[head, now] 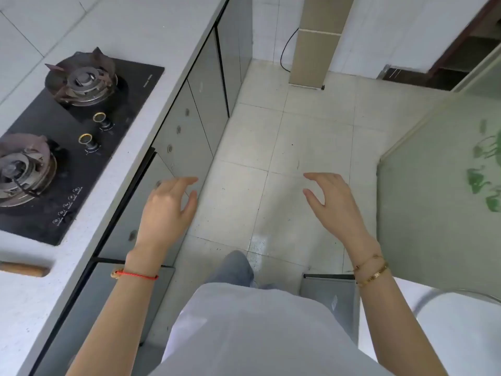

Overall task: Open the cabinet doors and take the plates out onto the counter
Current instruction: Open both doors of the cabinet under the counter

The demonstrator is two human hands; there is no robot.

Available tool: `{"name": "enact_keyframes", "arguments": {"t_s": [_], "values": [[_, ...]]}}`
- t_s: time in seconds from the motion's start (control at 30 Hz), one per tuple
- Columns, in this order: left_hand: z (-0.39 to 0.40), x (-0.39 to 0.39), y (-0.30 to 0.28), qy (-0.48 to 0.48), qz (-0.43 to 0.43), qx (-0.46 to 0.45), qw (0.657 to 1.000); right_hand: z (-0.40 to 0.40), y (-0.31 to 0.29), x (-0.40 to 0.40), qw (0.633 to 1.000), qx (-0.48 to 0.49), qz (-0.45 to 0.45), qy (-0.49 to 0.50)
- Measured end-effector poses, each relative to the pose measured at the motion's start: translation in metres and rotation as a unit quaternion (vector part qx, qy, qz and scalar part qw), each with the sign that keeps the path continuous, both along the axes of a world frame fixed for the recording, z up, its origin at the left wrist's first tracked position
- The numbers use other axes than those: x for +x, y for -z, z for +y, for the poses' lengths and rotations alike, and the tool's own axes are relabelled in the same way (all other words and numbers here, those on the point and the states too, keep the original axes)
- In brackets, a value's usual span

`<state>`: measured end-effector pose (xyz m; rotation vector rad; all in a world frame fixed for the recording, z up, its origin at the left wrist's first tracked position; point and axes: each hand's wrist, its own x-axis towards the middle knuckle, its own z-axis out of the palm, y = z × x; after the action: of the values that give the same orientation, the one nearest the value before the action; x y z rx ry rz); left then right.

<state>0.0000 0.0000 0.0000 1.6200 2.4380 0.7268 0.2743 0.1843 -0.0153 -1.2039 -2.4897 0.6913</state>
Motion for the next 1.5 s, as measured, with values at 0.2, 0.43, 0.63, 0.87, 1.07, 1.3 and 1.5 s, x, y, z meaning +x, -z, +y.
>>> {"name": "enact_keyframes", "arguments": {"t_s": [0.2, 0.43, 0.63, 0.87, 1.07, 1.3, 1.5], "values": [[0.039, 0.001, 0.008, -0.015, -0.018, -0.01, 1.0, 0.041, 0.006, 0.003, 0.999, -0.015, -0.023, 0.021], [0.124, -0.027, 0.025, -0.014, -0.029, -0.012, 0.999, 0.119, 0.026, -0.024, 0.999, -0.026, -0.018, 0.041], [0.245, -0.076, 0.026, -0.013, -0.039, -0.006, 0.999, 0.227, 0.027, -0.065, 0.998, -0.03, -0.02, 0.056], [0.39, -0.126, 0.011, 0.013, -0.024, 0.009, 1.0, 0.356, 0.014, -0.111, 0.997, -0.01, -0.001, 0.076], [0.484, -0.153, 0.01, 0.049, -0.014, -0.002, 0.999, 0.445, 0.017, -0.136, 0.995, -0.01, 0.003, 0.095], [0.607, -0.177, 0.026, 0.009, -0.028, -0.022, 0.999, 0.582, 0.034, -0.169, 0.998, -0.025, -0.002, 0.066], [0.726, -0.189, 0.022, -0.067, -0.044, -0.012, 0.997, 0.739, 0.02, -0.205, 1.0, -0.005, -0.004, 0.01]]}}
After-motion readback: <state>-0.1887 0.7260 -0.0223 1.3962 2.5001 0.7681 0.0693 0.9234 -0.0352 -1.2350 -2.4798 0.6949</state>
